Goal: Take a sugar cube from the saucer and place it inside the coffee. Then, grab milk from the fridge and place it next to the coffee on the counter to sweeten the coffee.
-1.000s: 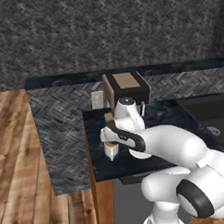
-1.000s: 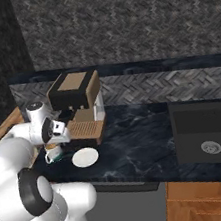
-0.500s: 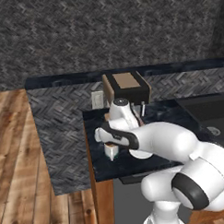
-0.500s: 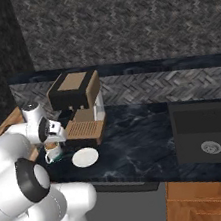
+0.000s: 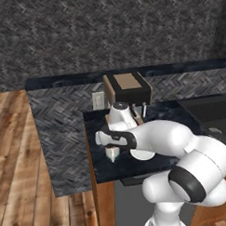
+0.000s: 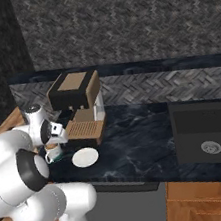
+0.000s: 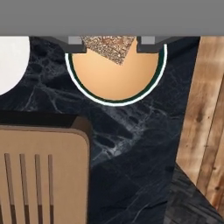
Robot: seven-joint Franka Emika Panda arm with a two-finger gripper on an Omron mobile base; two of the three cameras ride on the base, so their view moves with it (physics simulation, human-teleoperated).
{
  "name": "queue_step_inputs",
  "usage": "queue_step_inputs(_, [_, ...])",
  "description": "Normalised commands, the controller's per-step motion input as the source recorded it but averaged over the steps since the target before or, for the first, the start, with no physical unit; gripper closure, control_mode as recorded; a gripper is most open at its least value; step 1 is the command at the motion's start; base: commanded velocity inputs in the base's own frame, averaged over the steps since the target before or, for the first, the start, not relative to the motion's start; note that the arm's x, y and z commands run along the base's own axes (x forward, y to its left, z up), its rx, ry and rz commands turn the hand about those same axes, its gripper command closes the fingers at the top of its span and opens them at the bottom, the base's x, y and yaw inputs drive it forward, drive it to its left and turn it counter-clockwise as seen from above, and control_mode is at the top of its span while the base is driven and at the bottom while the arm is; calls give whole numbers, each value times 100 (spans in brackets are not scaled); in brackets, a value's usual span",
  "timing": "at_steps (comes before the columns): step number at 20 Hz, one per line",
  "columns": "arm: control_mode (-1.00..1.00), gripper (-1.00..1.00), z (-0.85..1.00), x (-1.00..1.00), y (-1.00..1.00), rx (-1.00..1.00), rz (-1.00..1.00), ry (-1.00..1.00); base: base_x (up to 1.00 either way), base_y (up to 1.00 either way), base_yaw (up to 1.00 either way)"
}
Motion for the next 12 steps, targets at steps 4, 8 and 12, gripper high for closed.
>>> queue_step_inputs(4, [-100,100,-13,7,1,0,0,-1,0,0,0])
queue_step_inputs(8, [-100,100,-3,6,1,0,0,-2,0,0,0])
queue_step_inputs(12, [-100,-100,0,3,0,0,0,-2,0,0,0])
